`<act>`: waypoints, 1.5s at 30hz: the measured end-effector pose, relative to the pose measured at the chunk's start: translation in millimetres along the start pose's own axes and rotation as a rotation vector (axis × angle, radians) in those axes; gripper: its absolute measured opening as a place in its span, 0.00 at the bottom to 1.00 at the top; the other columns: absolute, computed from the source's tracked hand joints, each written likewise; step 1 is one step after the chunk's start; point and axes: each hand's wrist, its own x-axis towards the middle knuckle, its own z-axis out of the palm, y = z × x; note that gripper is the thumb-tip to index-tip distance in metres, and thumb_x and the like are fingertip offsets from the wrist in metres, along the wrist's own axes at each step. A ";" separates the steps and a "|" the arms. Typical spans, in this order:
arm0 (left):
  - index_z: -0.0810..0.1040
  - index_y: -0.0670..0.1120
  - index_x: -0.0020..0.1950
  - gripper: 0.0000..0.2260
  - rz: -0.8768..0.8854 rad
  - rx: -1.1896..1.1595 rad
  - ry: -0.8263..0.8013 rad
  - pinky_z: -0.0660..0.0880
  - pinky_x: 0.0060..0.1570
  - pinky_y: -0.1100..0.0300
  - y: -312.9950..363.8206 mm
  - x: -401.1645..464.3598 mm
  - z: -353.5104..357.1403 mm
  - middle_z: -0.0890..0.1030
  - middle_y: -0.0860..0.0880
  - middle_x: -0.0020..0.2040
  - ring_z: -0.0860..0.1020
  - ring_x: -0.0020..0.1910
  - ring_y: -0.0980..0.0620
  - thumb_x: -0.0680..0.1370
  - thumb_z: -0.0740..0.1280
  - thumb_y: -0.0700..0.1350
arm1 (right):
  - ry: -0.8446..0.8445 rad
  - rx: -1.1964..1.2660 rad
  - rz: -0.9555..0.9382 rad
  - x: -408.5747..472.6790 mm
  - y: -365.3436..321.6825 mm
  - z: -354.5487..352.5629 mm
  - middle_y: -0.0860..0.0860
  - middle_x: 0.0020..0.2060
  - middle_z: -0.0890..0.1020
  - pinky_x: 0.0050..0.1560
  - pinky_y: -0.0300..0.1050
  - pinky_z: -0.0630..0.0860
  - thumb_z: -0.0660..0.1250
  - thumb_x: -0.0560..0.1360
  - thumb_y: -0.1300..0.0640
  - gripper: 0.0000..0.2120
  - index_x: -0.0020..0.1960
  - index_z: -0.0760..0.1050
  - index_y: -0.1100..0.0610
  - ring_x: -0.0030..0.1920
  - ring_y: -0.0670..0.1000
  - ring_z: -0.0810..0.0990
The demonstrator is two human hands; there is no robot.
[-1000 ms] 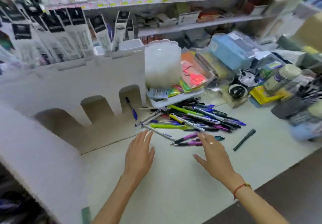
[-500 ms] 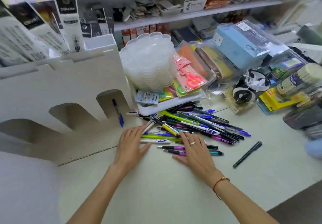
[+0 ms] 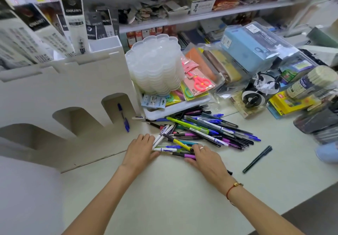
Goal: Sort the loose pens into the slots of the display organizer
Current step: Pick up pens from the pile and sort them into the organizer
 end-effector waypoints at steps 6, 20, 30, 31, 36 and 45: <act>0.72 0.46 0.46 0.19 0.020 -0.053 0.019 0.65 0.35 0.57 -3.6 -31.7 -7.3 0.79 0.48 0.41 0.80 0.40 0.44 0.80 0.52 0.59 | -0.176 0.165 -0.071 8.1 16.4 -20.8 0.52 0.47 0.80 0.36 0.47 0.65 0.54 0.79 0.38 0.20 0.57 0.68 0.54 0.48 0.56 0.79; 0.73 0.44 0.49 0.11 -0.720 -1.354 -0.297 0.72 0.30 0.68 7.2 -95.6 -22.6 0.73 0.50 0.38 0.71 0.31 0.53 0.84 0.55 0.47 | -0.379 0.528 0.214 -22.3 -3.2 -31.3 0.51 0.42 0.77 0.41 0.48 0.72 0.56 0.81 0.45 0.13 0.55 0.68 0.55 0.43 0.53 0.77; 0.73 0.43 0.51 0.08 -0.782 -1.696 -0.190 0.79 0.35 0.60 45.3 -123.7 -34.1 0.71 0.49 0.36 0.69 0.27 0.54 0.83 0.56 0.45 | 0.015 -0.054 0.204 -52.0 -37.0 -9.2 0.55 0.31 0.76 0.23 0.43 0.68 0.83 0.55 0.55 0.21 0.38 0.74 0.61 0.29 0.55 0.76; 0.73 0.43 0.50 0.09 -0.787 -1.688 -0.184 0.78 0.35 0.60 46.7 -125.0 -33.7 0.71 0.49 0.36 0.69 0.27 0.55 0.83 0.56 0.45 | 0.002 -0.077 0.213 -51.4 -37.8 -7.7 0.55 0.31 0.76 0.23 0.43 0.66 0.82 0.54 0.58 0.20 0.37 0.74 0.60 0.28 0.54 0.76; 0.73 0.44 0.50 0.08 -0.823 -1.722 -0.147 0.78 0.35 0.60 52.4 -127.7 -42.0 0.72 0.50 0.36 0.69 0.27 0.56 0.83 0.57 0.45 | -0.131 -0.166 0.173 -48.4 -45.5 -13.2 0.57 0.50 0.78 0.36 0.45 0.69 0.69 0.72 0.57 0.14 0.55 0.74 0.62 0.46 0.55 0.80; 0.70 0.44 0.49 0.08 -0.810 -1.804 -0.016 0.79 0.35 0.59 55.1 -135.9 -70.1 0.70 0.51 0.35 0.67 0.28 0.56 0.83 0.57 0.47 | -0.617 0.970 0.321 -46.2 -48.2 -65.9 0.52 0.40 0.75 0.38 0.42 0.72 0.55 0.83 0.53 0.09 0.52 0.64 0.59 0.34 0.47 0.76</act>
